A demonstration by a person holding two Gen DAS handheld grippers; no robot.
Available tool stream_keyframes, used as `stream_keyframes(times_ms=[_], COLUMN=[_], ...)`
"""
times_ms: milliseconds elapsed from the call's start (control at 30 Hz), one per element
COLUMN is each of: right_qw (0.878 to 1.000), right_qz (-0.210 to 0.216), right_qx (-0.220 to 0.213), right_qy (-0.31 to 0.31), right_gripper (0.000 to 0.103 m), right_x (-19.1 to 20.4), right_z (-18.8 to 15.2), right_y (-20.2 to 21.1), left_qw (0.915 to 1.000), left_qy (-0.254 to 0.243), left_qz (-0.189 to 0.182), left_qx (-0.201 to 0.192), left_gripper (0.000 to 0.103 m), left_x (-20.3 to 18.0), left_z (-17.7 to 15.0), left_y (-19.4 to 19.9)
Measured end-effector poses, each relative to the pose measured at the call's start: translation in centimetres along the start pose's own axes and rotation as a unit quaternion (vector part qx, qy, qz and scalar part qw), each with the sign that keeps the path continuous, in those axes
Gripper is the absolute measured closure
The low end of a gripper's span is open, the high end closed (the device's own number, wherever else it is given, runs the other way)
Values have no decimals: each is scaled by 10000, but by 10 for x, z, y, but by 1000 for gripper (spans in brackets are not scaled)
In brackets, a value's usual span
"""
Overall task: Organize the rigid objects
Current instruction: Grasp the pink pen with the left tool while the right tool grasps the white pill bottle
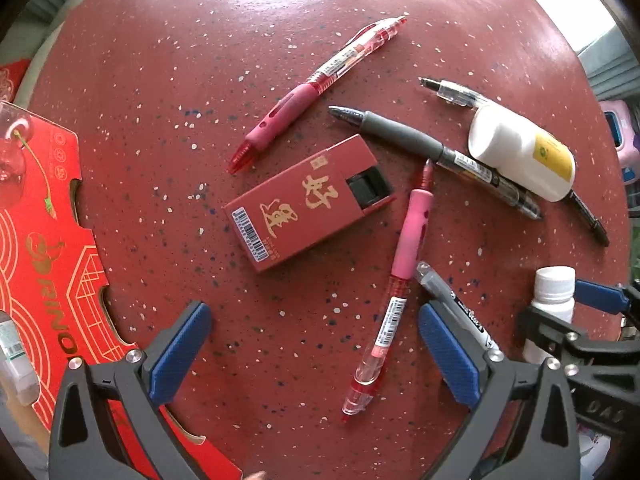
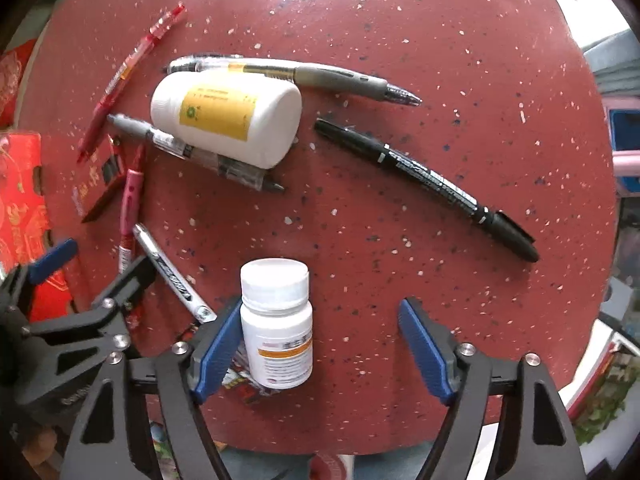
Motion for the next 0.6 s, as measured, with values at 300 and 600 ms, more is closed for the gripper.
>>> stream_keyframes(times_ms=[300, 600], right_qw=[9959, 9957], right_qz=[-375, -308], right_qx=[-114, -104], right_qy=[820, 867], right_gripper=[66, 66], right_x=[-3, -11], right_z=[-9, -13], right_y=[5, 5], left_qw=[9976, 9989], left_qy=[-632, -371], left_qz=[231, -60], left_qx=[-172, -286], left_gripper=[0, 0], left_x=[-32, -41], left_z=[16, 18], left_y=[-1, -4])
Point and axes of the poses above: each gripper's, at about its wrist camera, not at the fingertips, and y roughly against the way its jaws point, x to its left, z to its top, the point moved 10 cm from there along -y, roughly the way its jaws point, and after that the axes turned 4 degrees about -x, right-handed, at the moved point
